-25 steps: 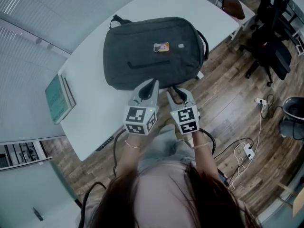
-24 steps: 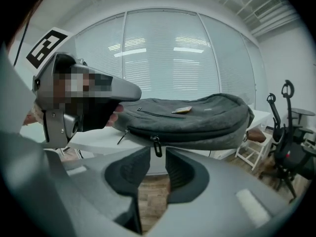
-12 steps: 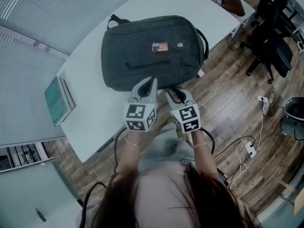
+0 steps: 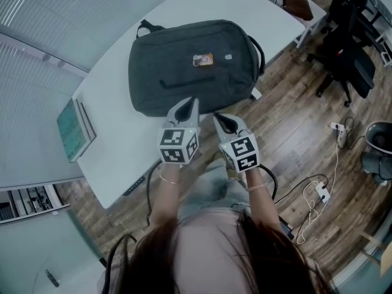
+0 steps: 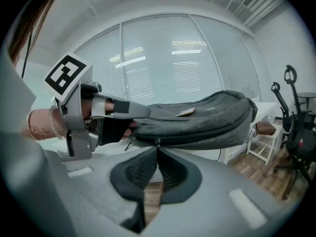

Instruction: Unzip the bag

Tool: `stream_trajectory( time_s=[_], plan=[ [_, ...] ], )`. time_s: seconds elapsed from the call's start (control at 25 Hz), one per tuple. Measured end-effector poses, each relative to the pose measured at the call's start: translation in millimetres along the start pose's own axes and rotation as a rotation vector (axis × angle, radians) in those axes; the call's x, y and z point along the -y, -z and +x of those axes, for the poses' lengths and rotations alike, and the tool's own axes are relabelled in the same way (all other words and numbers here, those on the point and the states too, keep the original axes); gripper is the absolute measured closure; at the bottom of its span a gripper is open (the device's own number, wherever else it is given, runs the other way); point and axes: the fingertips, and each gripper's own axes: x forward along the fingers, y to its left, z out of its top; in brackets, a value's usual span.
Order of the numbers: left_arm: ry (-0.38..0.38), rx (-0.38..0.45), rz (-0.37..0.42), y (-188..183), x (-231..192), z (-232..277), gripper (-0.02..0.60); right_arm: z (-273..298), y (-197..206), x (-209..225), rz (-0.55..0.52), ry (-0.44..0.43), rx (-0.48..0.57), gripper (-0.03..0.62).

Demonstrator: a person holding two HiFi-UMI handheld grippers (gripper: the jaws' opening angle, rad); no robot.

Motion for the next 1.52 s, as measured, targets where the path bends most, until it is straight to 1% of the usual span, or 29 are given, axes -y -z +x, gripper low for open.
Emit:
stream_trajectory(
  time_s=[0.16, 0.32, 0.48, 0.56, 0.68, 1.04, 1.36, 1.52],
  plan=[
    [-0.016, -0.03, -0.014, 5.5, -2.8, 2.5, 0.571, -0.1, 1.5, 0.2, 0.007, -0.004, -0.007, 0.583],
    [-0.035, -0.037, -0.037, 10.0, -5.8, 3.9, 0.571, -1.5, 4.1, 0.1, -0.02, 0.008, -0.033, 0.583],
    [-0.059, -0.062, -0.015, 17.9, -5.6, 6.5, 0.572, -3.2, 3.6, 0.8, -0.046, 0.022, -0.043, 0.585],
    [-0.064, -0.073, -0.021, 19.9, -5.6, 7.8, 0.572, -3.5, 4.6, 1.7, -0.052, 0.025, -0.041, 0.585],
    [-0.062, -0.07, -0.044, 20.9, -6.0, 7.8, 0.572, -5.5, 5.6, 2.0, -0.055, 0.026, -0.044, 0.585],
    [-0.08, -0.074, -0.03, 22.0, -5.5, 10.4, 0.572, -11.9, 3.4, 5.2, -0.043, 0.018, -0.045, 0.586],
    [-0.089, -0.083, -0.029, 23.9, -6.6, 9.5, 0.572, -15.5, 5.2, 11.5, -0.037, 0.043, -0.05, 0.586],
    [-0.094, -0.083, -0.026, 23.9, -6.0, 9.1, 0.572, -18.2, 6.0, 16.0, -0.015, 0.053, -0.05, 0.586]
  ],
)
